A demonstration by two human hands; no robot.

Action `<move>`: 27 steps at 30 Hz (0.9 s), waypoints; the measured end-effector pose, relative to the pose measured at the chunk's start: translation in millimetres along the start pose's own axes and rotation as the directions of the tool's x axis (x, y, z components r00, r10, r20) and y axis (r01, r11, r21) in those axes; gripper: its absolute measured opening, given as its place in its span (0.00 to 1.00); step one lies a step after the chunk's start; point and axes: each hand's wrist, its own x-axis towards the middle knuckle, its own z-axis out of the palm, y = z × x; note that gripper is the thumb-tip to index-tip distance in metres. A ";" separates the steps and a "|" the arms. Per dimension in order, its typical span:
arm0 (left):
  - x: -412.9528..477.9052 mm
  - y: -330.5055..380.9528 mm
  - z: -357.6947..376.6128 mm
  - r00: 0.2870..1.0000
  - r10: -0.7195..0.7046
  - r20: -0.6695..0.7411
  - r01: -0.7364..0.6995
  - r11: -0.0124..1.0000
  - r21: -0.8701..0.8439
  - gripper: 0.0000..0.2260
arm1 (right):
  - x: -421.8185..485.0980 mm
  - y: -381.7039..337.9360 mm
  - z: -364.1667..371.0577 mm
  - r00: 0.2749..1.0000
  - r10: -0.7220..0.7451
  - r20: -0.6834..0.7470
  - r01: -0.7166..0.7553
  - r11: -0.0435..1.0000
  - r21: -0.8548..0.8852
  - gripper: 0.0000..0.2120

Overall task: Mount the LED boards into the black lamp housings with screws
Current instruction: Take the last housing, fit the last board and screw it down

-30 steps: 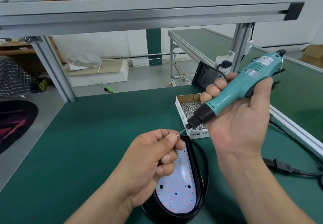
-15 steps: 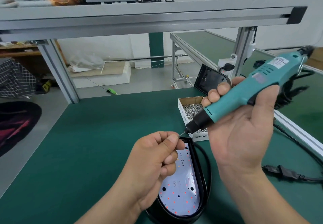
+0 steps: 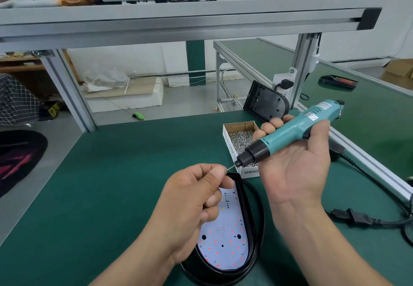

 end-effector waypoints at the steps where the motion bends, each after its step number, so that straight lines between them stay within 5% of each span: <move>1: -0.4 1.0 0.3 1.000 -0.004 0.005 0.004 1.000 -0.002 0.11 | 0.9 -0.2 -0.4 1.000 0.004 -0.002 -0.004 1.000 0.008 0.23; 8: 1.8 3.7 -5.0 1.000 -0.011 -0.027 0.009 0.999 -0.045 0.10 | 2.6 0.3 -3.3 1.000 0.019 0.022 -0.019 0.999 0.030 0.23; 11: 10.2 12.3 -22.9 0.983 0.138 -0.124 -0.104 0.963 0.248 0.07 | 2.2 -3.1 -4.8 0.999 0.024 0.048 -0.025 1.000 0.013 0.23; 14: 22.4 15.0 -49.3 0.945 0.283 -0.165 -0.049 0.621 0.783 0.22 | -3.1 -6.1 -7.5 0.995 0.024 0.097 -0.019 0.998 -0.056 0.22; 17: 27.6 9.1 -59.9 0.985 0.065 -0.161 0.120 0.411 0.903 0.36 | -11.8 -7.6 -9.1 0.990 0.035 0.140 -0.013 0.988 -0.153 0.22; 19: 30.2 2.3 -60.0 0.994 -0.050 -0.099 0.111 0.438 0.892 0.33 | -20.5 -9.5 -10.1 0.981 0.047 0.189 -0.007 0.979 -0.206 0.22; 22: 32.4 -0.5 -57.7 0.987 -0.153 0.046 0.047 0.550 0.834 0.16 | -37.0 -9.9 -16.0 0.962 0.077 0.263 -0.008 0.968 -0.252 0.22; 27: 32.7 -0.3 -61.0 0.980 -0.194 0.051 0.087 0.641 0.762 0.15 | -63.7 -1.8 -30.5 0.931 0.153 0.330 -0.042 0.946 -0.322 0.24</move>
